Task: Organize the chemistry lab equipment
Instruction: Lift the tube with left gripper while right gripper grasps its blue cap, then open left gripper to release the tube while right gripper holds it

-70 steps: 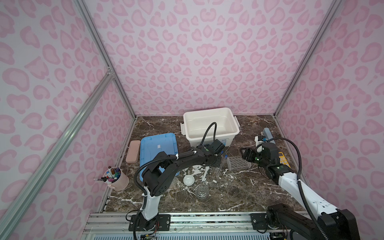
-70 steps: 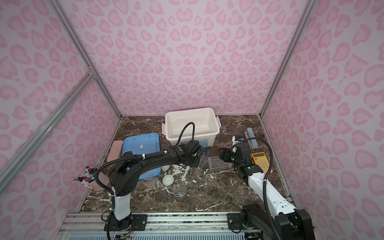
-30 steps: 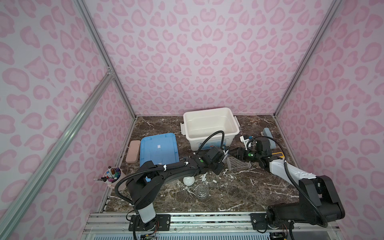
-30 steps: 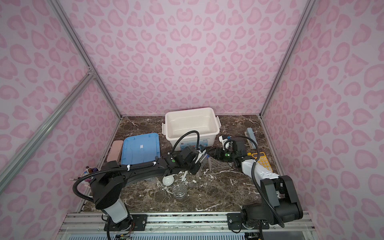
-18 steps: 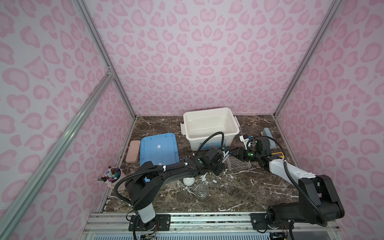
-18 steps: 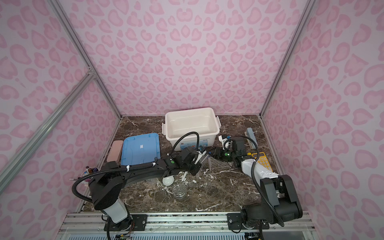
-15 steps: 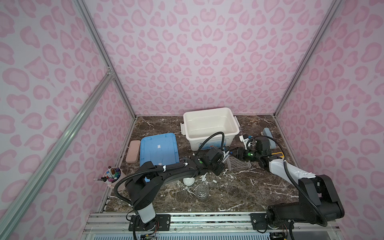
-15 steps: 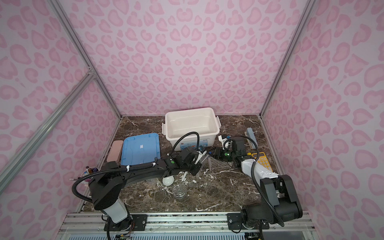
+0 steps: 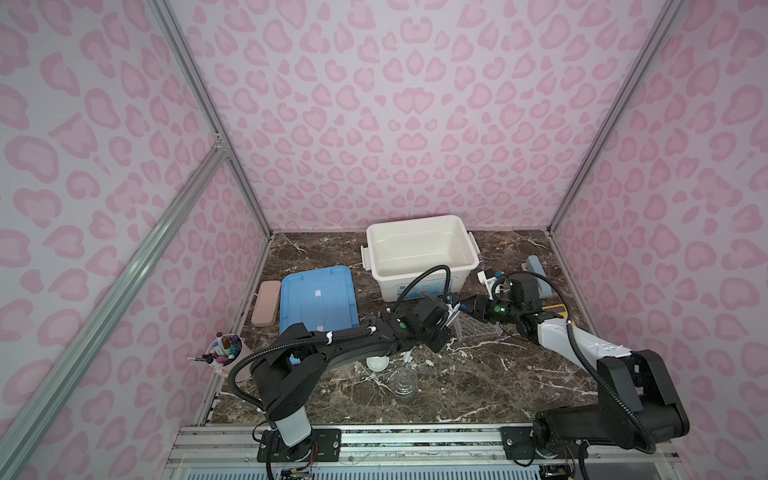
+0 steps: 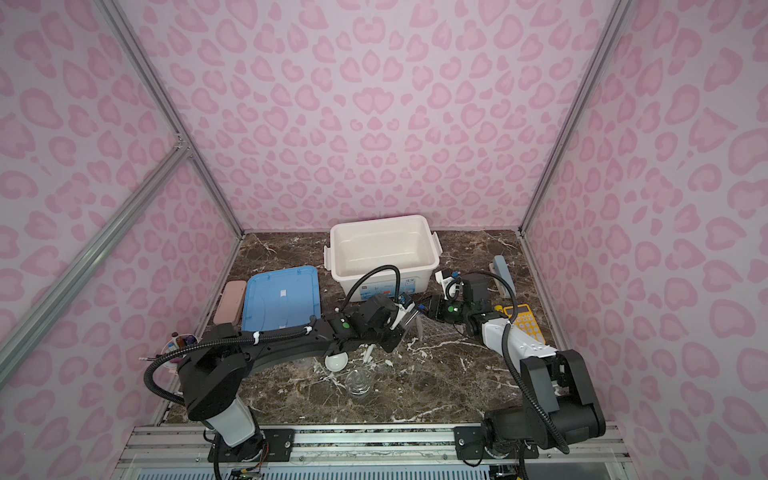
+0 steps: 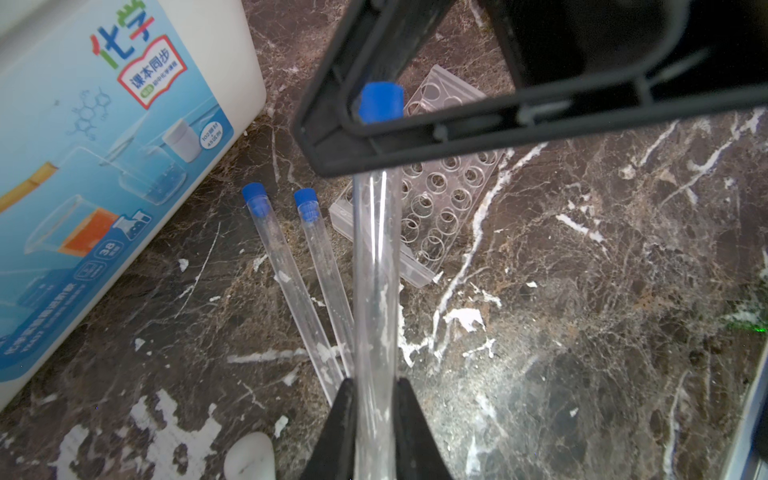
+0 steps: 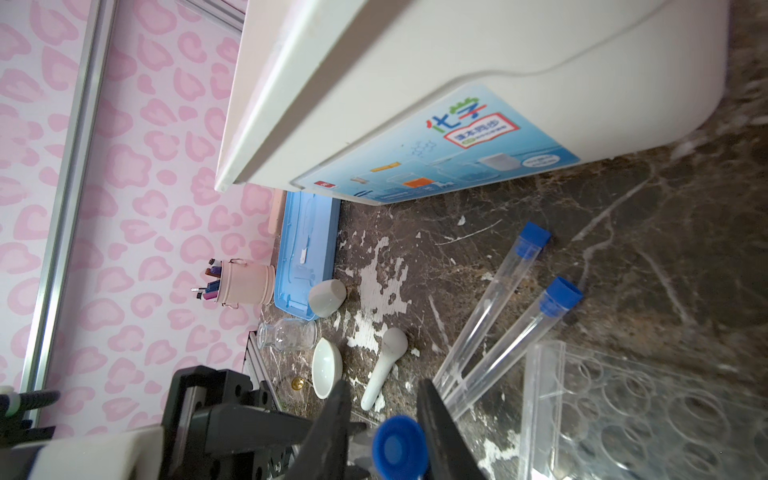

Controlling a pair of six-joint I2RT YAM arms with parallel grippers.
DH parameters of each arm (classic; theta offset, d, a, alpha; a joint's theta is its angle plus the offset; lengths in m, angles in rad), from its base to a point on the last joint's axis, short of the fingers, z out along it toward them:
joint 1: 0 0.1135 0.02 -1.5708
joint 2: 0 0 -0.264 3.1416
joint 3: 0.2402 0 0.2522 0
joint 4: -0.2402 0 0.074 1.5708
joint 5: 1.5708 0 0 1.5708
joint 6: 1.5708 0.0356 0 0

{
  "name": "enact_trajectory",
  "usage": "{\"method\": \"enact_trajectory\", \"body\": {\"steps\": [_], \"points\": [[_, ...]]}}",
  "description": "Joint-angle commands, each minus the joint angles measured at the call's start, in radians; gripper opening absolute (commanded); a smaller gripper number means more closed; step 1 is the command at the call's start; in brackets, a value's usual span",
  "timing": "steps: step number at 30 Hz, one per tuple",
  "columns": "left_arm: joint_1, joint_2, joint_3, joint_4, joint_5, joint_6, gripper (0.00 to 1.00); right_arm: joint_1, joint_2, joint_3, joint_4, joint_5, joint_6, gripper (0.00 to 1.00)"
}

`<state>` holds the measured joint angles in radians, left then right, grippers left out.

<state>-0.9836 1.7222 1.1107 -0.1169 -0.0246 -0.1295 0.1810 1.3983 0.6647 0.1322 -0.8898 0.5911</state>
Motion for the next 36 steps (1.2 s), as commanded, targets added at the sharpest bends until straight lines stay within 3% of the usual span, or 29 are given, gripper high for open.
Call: {"method": "enact_trajectory", "body": {"steps": [1, 12, 16, 21, 24, 28, 36], "points": [[0.0, 0.002, -0.003, 0.026, -0.008, 0.002, 0.06, 0.001, -0.005, -0.009, 0.016, -0.01, 0.0, 0.27], [0.0, 0.01, 0.0, 0.026, -0.018, 0.001, 0.1, 0.002, -0.022, -0.02, 0.003, 0.004, -0.001, 0.19], [0.0, 0.013, 0.002, 0.023, -0.028, -0.008, 0.21, 0.002, -0.04, -0.024, -0.002, 0.02, -0.002, 0.16], [0.0, 0.008, 0.002, 0.028, -0.055, -0.029, 0.45, 0.001, -0.075, -0.024, -0.016, 0.072, -0.002, 0.14], [0.0, -0.009, -0.007, 0.041, -0.085, -0.049, 0.54, 0.003, -0.112, -0.018, -0.048, 0.121, -0.014, 0.14], [0.0, -0.036, -0.021, 0.052, -0.119, -0.075, 0.62, 0.019, -0.18, 0.026, -0.167, 0.25, -0.079, 0.13], [0.0, -0.02, -0.023, 0.001, -0.203, -0.114, 0.64, 0.118, -0.316, 0.116, -0.348, 0.617, -0.208, 0.14]]}}
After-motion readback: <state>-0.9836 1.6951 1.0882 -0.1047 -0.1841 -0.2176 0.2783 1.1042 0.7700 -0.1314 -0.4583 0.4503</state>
